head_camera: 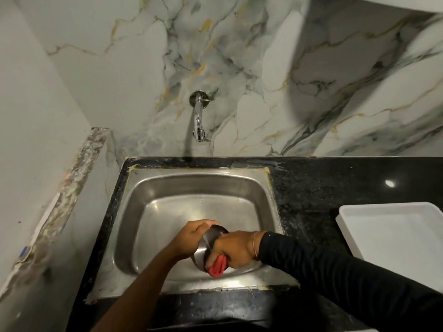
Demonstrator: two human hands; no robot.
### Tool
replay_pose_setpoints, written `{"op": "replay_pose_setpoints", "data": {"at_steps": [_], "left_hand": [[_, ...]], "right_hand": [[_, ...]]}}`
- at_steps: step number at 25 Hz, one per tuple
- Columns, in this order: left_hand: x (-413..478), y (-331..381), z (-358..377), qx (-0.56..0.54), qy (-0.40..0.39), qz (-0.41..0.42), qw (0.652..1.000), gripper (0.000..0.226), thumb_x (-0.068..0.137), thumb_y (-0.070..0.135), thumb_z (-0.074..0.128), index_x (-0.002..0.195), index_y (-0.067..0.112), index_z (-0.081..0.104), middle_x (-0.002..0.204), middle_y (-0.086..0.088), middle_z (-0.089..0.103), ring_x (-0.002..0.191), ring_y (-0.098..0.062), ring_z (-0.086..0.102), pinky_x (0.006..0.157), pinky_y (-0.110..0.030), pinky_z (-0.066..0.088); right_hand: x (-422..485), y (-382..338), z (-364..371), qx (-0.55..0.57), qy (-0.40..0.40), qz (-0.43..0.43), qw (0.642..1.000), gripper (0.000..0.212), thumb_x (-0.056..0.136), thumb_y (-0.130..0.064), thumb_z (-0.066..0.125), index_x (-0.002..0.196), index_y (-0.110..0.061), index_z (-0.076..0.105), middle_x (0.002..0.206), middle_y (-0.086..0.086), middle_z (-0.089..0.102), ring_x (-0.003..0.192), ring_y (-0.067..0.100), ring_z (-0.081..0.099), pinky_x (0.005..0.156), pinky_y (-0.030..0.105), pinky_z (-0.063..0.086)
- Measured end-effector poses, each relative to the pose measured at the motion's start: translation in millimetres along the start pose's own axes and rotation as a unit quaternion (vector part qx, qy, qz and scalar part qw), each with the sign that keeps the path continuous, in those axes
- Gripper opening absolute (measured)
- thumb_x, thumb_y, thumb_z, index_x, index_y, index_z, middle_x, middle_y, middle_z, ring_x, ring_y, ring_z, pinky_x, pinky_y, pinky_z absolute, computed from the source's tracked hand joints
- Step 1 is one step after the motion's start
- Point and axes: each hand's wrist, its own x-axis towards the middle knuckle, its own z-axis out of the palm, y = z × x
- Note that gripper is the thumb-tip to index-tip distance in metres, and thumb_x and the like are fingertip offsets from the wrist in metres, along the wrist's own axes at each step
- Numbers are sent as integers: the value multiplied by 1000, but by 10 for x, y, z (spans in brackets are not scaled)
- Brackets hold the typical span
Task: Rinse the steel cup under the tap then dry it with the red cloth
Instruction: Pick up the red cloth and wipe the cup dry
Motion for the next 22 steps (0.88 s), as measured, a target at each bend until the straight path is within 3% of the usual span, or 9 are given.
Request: {"op": "replay_pose_setpoints", "data": {"at_steps": [2, 4, 6, 9, 11, 13, 15, 18, 22], "left_hand": [[0, -28, 57, 25, -10, 9, 1000, 40, 116, 11, 41, 127, 4, 79, 126, -14, 82, 123, -29, 75, 114, -44, 55], [9, -54, 98, 13, 35, 1, 999, 41, 117, 14, 40, 127, 9, 79, 126, -13, 82, 122, -31, 74, 115, -51, 53], [18, -80, 52, -21, 109, -23, 994, 40, 117, 22, 41, 124, 21, 81, 123, -9, 81, 120, -31, 73, 112, -55, 55], [3, -100, -48, -103, 179, -76, 976, 38, 114, 35, 44, 119, 34, 82, 122, 1, 79, 115, -27, 71, 95, -65, 63], [17, -62, -25, -154, 201, -76, 964, 40, 114, 39, 42, 120, 33, 81, 120, 0, 78, 112, -27, 71, 88, -65, 66], [50, 4, 20, -189, 222, -48, 955, 42, 116, 37, 39, 120, 28, 79, 114, -3, 80, 109, -29, 74, 85, -47, 69], [75, 37, 32, -189, 223, -24, 956, 45, 117, 34, 37, 125, 19, 79, 115, -9, 82, 108, -29, 75, 83, -29, 65], [47, -55, -10, -151, 221, -37, 963, 44, 118, 29, 37, 127, 18, 78, 123, -14, 80, 119, -33, 73, 104, -43, 57], [-18, -191, 5, -154, 198, -53, 967, 40, 117, 31, 37, 125, 30, 76, 120, -6, 80, 117, -28, 74, 102, -44, 58]], "right_hand": [[39, -16, -40, -76, -62, 40, 994, 40, 104, -7, 64, 142, -16, 74, 142, 8, 76, 132, 33, 67, 109, 37, 50], [62, -87, -78, -228, -36, 102, 968, 28, 108, -22, 63, 132, -14, 75, 133, 11, 77, 127, 36, 67, 98, 42, 55], [-19, -61, -165, -304, 101, 144, 936, 23, 110, -19, 58, 126, -15, 75, 125, 9, 79, 126, 37, 64, 92, 45, 59], [-173, 136, -327, -145, 349, 182, 908, 34, 103, -4, 57, 118, -30, 72, 119, -7, 78, 107, 30, 64, 82, 48, 63], [-117, 130, -297, -70, 442, 159, 880, 35, 98, -7, 58, 114, -36, 70, 120, -12, 77, 93, 26, 62, 75, 47, 61], [70, 16, -156, -45, 412, 101, 904, 26, 100, -17, 61, 113, -37, 73, 121, -13, 79, 90, 23, 61, 74, 44, 60], [257, -30, 46, -22, 305, 54, 950, 22, 97, -14, 60, 102, -30, 74, 109, -9, 79, 93, 24, 62, 74, 46, 60], [398, 76, 172, -18, 249, 37, 968, 25, 94, -10, 60, 106, -26, 75, 103, 2, 77, 97, 29, 63, 75, 43, 58], [562, 87, 218, -116, 262, 47, 957, 29, 104, -24, 66, 132, -29, 71, 130, 1, 76, 109, 33, 65, 78, 45, 60]]}}
